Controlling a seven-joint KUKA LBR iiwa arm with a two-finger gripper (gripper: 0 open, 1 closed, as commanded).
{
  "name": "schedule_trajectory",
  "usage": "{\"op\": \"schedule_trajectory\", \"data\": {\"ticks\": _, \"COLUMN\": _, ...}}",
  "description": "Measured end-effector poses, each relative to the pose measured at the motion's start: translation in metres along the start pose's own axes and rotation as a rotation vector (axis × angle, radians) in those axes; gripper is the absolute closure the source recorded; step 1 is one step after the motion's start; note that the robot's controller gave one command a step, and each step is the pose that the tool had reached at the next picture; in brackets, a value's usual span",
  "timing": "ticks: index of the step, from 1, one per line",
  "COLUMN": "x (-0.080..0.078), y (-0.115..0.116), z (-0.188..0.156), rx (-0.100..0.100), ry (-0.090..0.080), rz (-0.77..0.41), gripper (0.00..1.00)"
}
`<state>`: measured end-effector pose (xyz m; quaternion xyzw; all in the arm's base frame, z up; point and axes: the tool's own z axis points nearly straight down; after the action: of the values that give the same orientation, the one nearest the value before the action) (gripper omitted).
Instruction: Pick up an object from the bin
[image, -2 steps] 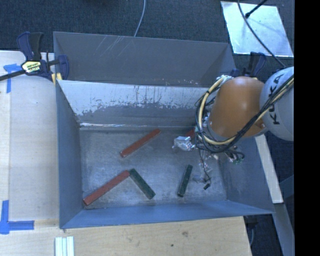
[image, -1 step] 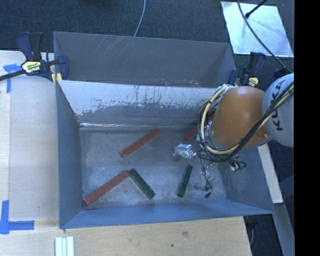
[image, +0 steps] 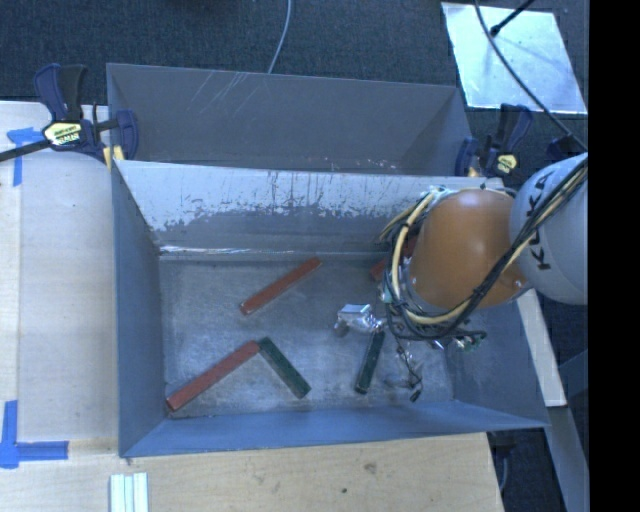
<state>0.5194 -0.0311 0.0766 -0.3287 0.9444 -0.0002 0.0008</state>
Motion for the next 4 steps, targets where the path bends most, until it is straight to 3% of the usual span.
{"op": "schedule_trajectory", "data": {"ticks": 1, "x": 0.019, "y": 0.004, "z": 0.006, "rx": 0.000, "ry": 0.000, "rz": 0.080, "gripper": 1.00}}
{"op": "schedule_trajectory", "data": {"ticks": 4, "x": 0.020, "y": 0.006, "z": -0.012, "rx": -0.005, "ry": 0.005, "rz": 0.080, "gripper": 1.00}}
